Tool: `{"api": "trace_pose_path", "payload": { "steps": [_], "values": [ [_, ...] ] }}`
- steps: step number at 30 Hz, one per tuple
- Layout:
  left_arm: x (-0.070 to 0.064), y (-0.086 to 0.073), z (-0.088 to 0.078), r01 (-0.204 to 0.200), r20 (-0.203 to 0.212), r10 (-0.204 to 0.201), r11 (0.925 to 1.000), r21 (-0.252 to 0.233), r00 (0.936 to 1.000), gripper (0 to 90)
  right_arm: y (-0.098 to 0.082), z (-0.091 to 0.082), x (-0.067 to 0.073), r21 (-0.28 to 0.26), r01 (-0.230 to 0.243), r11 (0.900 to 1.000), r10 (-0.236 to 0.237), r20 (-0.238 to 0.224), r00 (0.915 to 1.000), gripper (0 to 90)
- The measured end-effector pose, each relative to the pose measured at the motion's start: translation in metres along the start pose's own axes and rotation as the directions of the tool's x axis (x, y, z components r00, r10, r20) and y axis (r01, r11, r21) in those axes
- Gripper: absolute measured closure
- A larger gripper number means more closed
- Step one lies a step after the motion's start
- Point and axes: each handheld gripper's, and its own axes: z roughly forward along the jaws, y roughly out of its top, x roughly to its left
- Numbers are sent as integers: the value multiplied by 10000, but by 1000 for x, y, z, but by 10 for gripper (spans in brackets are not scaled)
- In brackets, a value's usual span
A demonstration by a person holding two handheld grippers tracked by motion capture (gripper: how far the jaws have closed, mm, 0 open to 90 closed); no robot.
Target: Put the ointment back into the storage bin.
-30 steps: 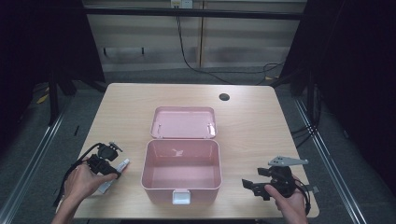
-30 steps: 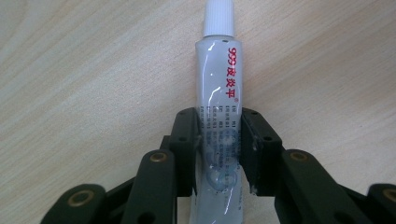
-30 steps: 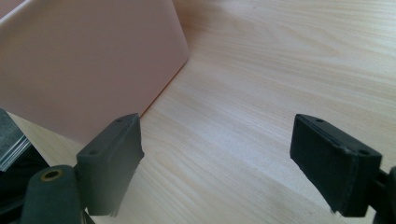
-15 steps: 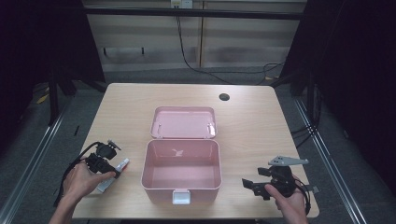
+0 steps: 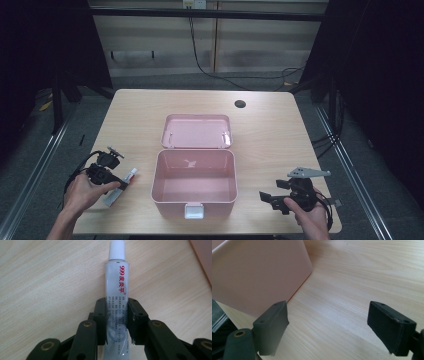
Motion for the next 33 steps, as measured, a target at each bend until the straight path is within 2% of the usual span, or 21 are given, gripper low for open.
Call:
{"api": "trace_pose_path", "payload": {
  "steps": [3, 7, 11, 13, 18, 22, 26, 29, 31, 33],
  "values": [
    [-1, -1, -3, 2, 122, -1, 10000, -80, 9999, 716, 0, 0, 0, 7, 22, 10000, -23, 26, 10000, 165],
    [-2, -2, -8, 82, 577, -65, 9995, -294, 9983, 716, 0, 0, 0, -5, -3, 10000, 3, 21, 10000, 164],
    [-2, -4, -14, -9, 497, 28, 9993, -378, 9988, 715, 0, 0, 0, -3, -19, 10000, 19, 5, 10000, 164],
    [-2, -5, -19, 80, 490, -54, 9986, -521, 9988, 716, 0, 0, 0, -12, -20, 10000, 20, -2, 10000, 164],
    [-7, -5, -26, -146, 542, 180, 9980, -620, 9984, 715, 0, 0, 0, -12, -17, 10000, 17, 21, 10000, 164],
    [-11, -4, -28, -325, 403, 352, 9973, -658, 9986, 715, 0, 0, 0, -19, -18, 10000, 18, 23, 10000, 165],
    [-15, -3, -30, -564, 537, 597, 9965, -619, 9968, 715, 0, 0, 0, -29, -51, 10000, 51, 0, 10000, 164],
    [-18, -2, -33, -531, 549, 576, 9954, -795, 9968, 715, 0, 0, 0, -30, -45, 10000, 45, -10, 10000, 164],
    [-19, -2, -36, -613, 511, 651, 9955, -728, 9966, 715, 0, 0, 0, -36, -54, 10000, 54, -2, 10000, 164],
    [-20, -2, -38, -580, 673, 630, 9956, -733, 9957, 715, 0, 0, 0, -39, -58, 10000, 58, 2, 10000, 165]
  ]
}}
